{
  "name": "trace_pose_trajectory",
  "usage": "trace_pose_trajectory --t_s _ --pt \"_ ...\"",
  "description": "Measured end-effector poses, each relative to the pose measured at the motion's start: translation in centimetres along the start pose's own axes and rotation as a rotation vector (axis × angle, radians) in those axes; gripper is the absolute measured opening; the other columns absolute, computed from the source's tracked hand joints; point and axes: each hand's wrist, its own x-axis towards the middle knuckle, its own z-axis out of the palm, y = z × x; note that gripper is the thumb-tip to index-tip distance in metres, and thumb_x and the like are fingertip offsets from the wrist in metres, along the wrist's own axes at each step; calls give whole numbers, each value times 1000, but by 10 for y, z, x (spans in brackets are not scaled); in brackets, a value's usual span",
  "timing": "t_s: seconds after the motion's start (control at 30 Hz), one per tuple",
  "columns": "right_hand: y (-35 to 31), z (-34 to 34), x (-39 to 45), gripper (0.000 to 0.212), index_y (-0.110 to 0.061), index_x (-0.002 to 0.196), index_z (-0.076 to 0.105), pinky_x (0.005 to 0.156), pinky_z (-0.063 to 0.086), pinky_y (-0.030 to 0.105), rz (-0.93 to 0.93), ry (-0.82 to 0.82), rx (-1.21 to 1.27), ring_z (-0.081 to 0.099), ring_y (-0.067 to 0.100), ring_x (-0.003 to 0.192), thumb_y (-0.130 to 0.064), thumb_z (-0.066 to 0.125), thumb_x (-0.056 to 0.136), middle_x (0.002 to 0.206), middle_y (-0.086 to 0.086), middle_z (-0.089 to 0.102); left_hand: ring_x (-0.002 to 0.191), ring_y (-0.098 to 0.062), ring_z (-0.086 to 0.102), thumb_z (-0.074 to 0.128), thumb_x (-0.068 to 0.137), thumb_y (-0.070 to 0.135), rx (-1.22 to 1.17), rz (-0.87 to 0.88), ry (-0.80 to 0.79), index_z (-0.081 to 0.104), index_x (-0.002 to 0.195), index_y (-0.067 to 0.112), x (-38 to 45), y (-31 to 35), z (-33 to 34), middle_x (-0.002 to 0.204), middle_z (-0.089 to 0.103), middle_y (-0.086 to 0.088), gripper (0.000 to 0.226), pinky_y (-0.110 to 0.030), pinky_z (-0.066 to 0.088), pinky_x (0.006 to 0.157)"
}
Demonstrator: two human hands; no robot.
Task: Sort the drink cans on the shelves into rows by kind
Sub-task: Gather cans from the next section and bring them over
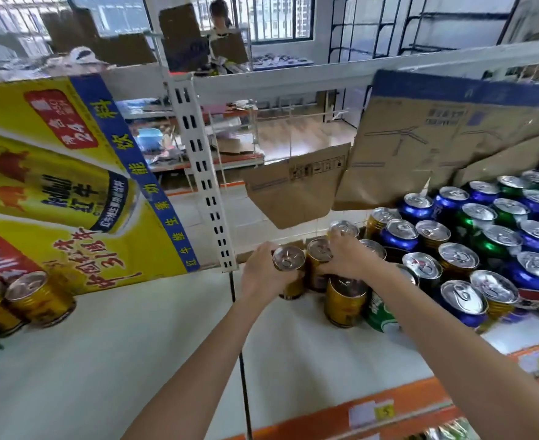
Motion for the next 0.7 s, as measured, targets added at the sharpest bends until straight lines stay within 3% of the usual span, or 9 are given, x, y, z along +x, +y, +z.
trace_pose_trajectory --t_s 0.17,0.23,0.33,0.4,0.5,0.7 --pt "-3 -4 -21 63 -7 141 28 103 38 38 -98 152 -93 31 30 134 -33 55 90 144 15 30 100 -16 51 77 76 32 70 36 73 57 114 13 7 2 9 108 58 0 47 -18 31 73" --pt "-9 -2 -32 58 -9 140 31 102 38 38 -136 210 -101 31 28 134 -33 52 91 143 12 32 100 -17 55 75 79 27 92 52 121 58 116 13 3 -1 6 112 58 -1 43 -18 36 74" --pt "-19 7 -52 55 -16 139 32 104 36 36 -219 217 -64 31 25 134 -35 52 92 144 7 30 78 -3 59 71 82 20 7 87 188 62 112 14 -25 -8 -17 108 63 -3 32 -9 47 68" --pt "-22 20 -65 51 -20 136 36 101 39 35 -301 206 -7 33 21 131 -36 53 91 141 2 33 77 -2 58 67 85 23 97 87 163 61 114 18 -53 -19 -41 102 64 2 30 -15 51 72" --pt "-28 46 -82 44 -23 132 42 86 39 23 -336 173 120 45 15 115 -37 53 92 126 -4 43 84 -5 57 62 88 34 316 6 45 57 117 27 -96 -48 -82 101 60 12 31 -26 50 81" --pt "-58 93 -93 34 -23 123 51 85 47 24 -341 117 288 52 5 94 -32 57 91 106 -10 51 80 -8 60 65 86 32 368 -224 152 60 114 22 -166 -107 -162 93 61 9 30 -31 51 77"
